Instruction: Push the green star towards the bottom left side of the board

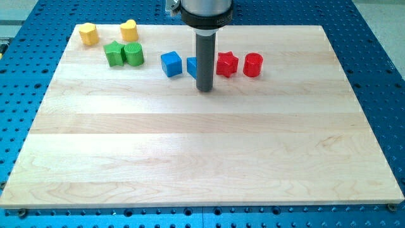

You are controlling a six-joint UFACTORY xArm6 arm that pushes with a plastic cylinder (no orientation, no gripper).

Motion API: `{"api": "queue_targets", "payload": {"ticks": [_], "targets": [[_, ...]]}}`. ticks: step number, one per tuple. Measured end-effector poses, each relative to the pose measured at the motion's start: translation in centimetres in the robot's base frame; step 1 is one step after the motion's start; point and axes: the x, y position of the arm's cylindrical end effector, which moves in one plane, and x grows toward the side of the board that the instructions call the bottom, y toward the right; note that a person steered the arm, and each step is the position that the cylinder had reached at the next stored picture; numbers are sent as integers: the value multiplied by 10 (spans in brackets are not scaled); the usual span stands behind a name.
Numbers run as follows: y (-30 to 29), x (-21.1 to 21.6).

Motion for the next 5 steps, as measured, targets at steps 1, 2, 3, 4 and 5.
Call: {"api": "queue_targets", "payload": {"ticks": [1, 2, 3, 4, 5], "targets": [[-9, -3], [-17, -15], [-19, -8], [-46, 44], [-127, 46]]}}
